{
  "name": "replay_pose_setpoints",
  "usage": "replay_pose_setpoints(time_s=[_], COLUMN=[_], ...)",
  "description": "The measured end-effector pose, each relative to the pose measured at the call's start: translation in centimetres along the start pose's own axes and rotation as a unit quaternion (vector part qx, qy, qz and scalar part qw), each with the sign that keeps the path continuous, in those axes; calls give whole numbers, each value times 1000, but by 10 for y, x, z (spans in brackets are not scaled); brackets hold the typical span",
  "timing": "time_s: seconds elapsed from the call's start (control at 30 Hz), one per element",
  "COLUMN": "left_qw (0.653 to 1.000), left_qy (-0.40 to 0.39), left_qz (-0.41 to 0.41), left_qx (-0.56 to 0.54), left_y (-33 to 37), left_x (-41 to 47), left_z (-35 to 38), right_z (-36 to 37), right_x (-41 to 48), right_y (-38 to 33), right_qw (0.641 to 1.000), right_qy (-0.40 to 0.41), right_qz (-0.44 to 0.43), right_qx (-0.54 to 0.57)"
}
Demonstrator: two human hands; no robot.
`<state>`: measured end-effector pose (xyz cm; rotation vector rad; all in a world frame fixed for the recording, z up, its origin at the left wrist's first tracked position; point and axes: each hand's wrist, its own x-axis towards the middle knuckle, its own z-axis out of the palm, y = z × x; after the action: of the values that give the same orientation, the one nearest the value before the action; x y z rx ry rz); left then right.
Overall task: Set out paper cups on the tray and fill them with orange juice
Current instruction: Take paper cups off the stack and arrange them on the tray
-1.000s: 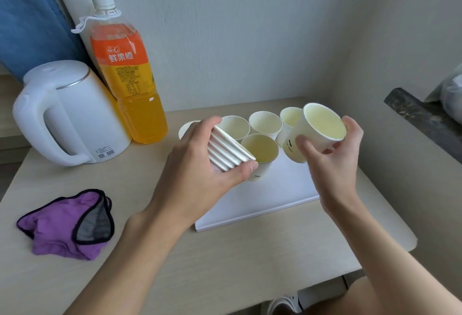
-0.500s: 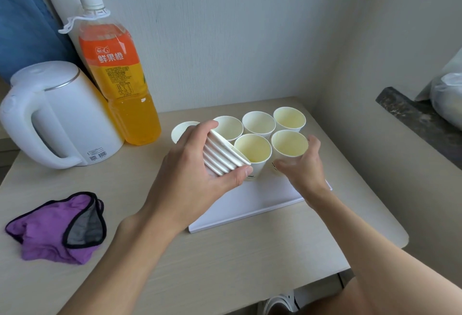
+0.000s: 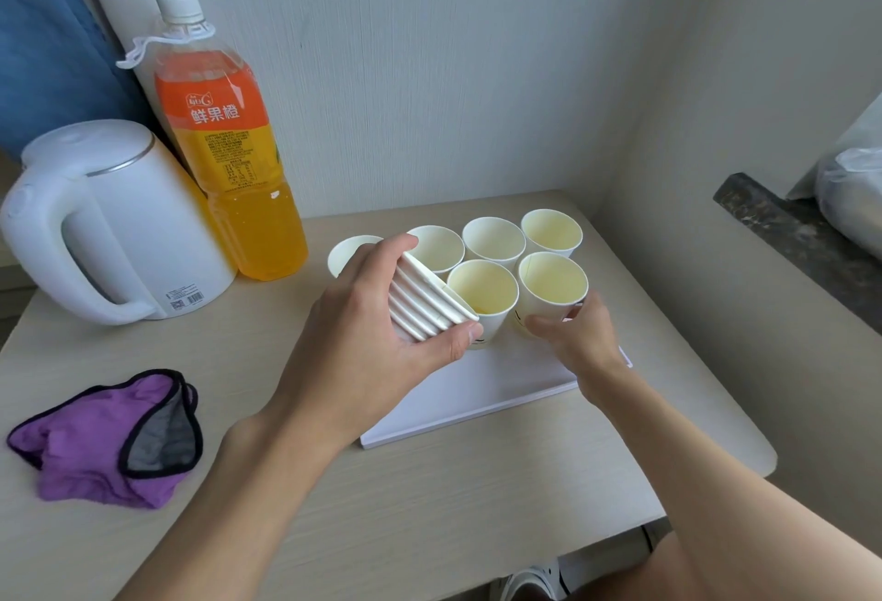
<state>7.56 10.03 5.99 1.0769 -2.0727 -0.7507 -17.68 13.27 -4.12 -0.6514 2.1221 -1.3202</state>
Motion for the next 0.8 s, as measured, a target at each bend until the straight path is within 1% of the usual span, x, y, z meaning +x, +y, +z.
replay_pose_setpoints(time_s=[0.2,0.5,0.6,0.67,0.73,0.77,0.8], left_qw=[1000,1000,1000,1000,1000,999,999], left_qy=[-3,-5,-11,-14,-18,-19,-20], left_qz=[0,3,-4,-12,-24,-31,-37], left_qx=[1,-4,-11,-9,-8,-7,-5], left_y=[-1,-2,-2,-2,-2,-2,-1], left_x=[0,1,1,1,1,1,0], left_z=[0,0,0,0,0,0,0], right_z=[5,11,6,0,-5,-6,-5], right_x=[3,2,-5,-12,-29,-41,-57], right_y=[2,-4,-10,-17,-30,-38,-48], right_qw=[1000,998,999,998,997,994,990], right_qy=[4,17,-7,9,72,100,105], right_qz=[-2,8,34,54,25,-13,-54], right_qx=[-4,-52,-35,-23,11,37,74])
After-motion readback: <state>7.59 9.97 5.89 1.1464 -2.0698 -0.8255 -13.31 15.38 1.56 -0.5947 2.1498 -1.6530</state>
